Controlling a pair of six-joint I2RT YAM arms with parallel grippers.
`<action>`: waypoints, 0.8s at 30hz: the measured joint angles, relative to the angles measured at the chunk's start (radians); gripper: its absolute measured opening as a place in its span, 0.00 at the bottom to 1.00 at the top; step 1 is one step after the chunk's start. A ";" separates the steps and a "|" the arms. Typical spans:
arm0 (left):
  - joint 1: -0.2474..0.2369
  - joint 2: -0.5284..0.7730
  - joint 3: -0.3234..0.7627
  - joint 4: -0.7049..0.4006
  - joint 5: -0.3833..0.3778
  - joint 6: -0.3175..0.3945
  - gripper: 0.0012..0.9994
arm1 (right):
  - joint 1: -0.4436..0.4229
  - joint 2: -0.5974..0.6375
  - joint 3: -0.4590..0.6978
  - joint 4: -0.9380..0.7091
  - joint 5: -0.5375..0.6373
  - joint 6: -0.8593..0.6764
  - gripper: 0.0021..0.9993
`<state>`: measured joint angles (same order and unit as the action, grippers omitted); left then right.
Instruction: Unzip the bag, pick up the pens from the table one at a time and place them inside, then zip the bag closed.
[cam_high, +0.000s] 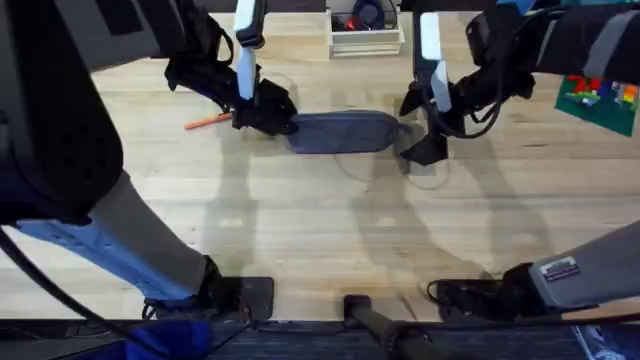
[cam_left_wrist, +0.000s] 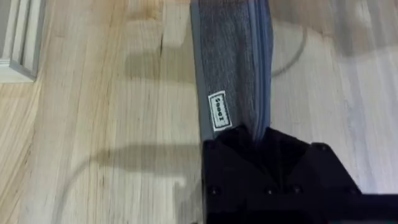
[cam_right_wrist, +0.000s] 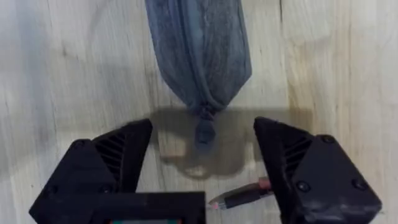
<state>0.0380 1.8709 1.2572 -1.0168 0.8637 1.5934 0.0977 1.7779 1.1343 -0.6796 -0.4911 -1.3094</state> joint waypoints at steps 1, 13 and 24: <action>0.000 0.000 0.000 0.000 0.000 0.000 0.04 | 0.000 0.000 0.000 0.000 0.000 0.000 1.00; 0.000 0.000 0.000 0.000 0.000 0.000 0.04 | 0.000 0.000 0.000 0.001 -0.003 -0.006 0.93; 0.000 0.000 0.000 0.000 0.000 0.000 0.04 | 0.000 0.000 0.000 -0.001 -0.003 -0.007 0.03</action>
<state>0.0380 1.8709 1.2572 -1.0172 0.8639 1.5936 0.0978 1.7779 1.1343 -0.6804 -0.4942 -1.3163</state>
